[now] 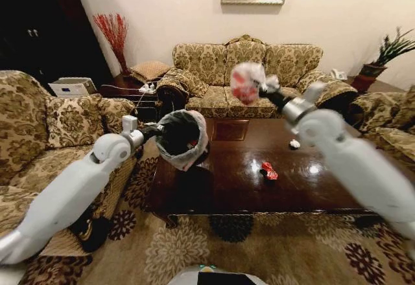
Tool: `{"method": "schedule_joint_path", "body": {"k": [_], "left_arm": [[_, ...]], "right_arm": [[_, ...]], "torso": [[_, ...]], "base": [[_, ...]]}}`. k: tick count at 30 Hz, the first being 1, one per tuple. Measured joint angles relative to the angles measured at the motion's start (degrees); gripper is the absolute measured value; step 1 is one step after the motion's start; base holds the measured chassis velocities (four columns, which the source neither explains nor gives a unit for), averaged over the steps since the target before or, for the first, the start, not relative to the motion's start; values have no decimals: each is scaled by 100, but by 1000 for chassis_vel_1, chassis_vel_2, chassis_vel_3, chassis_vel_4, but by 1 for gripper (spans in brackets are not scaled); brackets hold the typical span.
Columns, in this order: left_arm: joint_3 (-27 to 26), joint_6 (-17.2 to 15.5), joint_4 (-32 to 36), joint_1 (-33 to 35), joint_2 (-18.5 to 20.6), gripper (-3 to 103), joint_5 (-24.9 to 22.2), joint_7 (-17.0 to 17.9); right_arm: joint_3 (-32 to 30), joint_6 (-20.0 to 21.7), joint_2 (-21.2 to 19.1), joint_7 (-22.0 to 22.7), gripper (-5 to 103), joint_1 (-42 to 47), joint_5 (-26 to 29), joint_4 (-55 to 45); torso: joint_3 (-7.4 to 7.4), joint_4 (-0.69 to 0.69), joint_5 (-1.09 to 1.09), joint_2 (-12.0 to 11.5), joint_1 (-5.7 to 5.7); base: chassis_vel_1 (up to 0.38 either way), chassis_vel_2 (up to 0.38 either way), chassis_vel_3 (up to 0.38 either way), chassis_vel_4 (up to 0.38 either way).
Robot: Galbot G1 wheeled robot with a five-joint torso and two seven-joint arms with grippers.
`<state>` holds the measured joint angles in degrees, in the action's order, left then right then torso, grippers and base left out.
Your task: Move to the front of the table and place the trash on the table into the trash bin.
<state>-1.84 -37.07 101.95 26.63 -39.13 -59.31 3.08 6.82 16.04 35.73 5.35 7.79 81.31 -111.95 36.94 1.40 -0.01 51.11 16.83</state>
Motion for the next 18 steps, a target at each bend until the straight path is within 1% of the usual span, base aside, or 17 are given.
{"method": "schedule_joint_path", "body": {"k": [1, 2, 4, 5, 7, 8, 9, 12, 13, 15, 16, 18], "left_arm": [[0, 0, 0, 0, 0, 3, 0, 0], [117, -27, -85, -166, -30, 3, -32, -7], [500, -79, -366, -810, -136, 3, -96, -75], [500, -79, -366, -810, -136, 3, -96, -75], [789, -116, -494, -1261, -223, 3, -153, -103], [856, -133, -520, -1361, -252, 3, -160, -105], [856, -133, -520, -1361, -252, 3, -160, -105], [932, -201, -524, -1486, -315, 3, -170, -105], [932, -201, -524, -1486, -315, 3, -170, -105], [931, -209, -475, -1467, -314, 3, -165, -90], [931, -209, -475, -1467, -314, 3, -165, -90], [893, -200, -437, -1393, -297, 3, -152, -78]], "right_arm": [[0, 0, 0, 0, 0, 0, 0, 0], [139, 1, 16, -22, 0, -130, 69, 5], [745, -1, 238, 6, 0, -697, 347, 46], [745, -1, 238, 6, 0, -697, 347, 46], [1196, -6, 521, 88, 0, -1172, 515, 96], [1378, -7, 633, 89, 0, -1318, 519, 147], [1378, -7, 633, 89, 0, -1318, 519, 147], [1785, -14, 978, 106, 0, -1541, 467, 324], [1785, -14, 978, 106, 0, -1541, 467, 324], [1985, -48, 1224, 156, 0, -1539, 381, 492], [1985, -48, 1224, 156, 0, -1539, 381, 492], [2124, -111, 1410, 230, 0, -1429, 266, 579]], "torso": [[0, 0, 0, 0, 0], [0, 0, -1, 0, 1], [2, 1, 4, -1, 4], [2, 1, 4, -1, 4], [2, 1, 2, -1, 5], [2, 1, 0, -1, 4], [2, 1, 0, -1, 4], [2, 2, 0, -1, 2], [2, 2, 0, -1, 2], [1, 3, -1, -1, 2], [1, 3, -1, -1, 2], [2, 3, -1, -1, 3]], "base": [[0, 0, 0, 0], [0, 0, 0, 0], [0, 0, 0, 0], [0, 0, 0, 0], [0, 0, 0, 0], [0, 0, 0, 0], [0, 0, 0, 0], [0, 0, 0, 0], [0, 0, 0, 0], [0, 0, 0, 0], [0, 0, 0, 0], [0, 0, 0, 0]]}}
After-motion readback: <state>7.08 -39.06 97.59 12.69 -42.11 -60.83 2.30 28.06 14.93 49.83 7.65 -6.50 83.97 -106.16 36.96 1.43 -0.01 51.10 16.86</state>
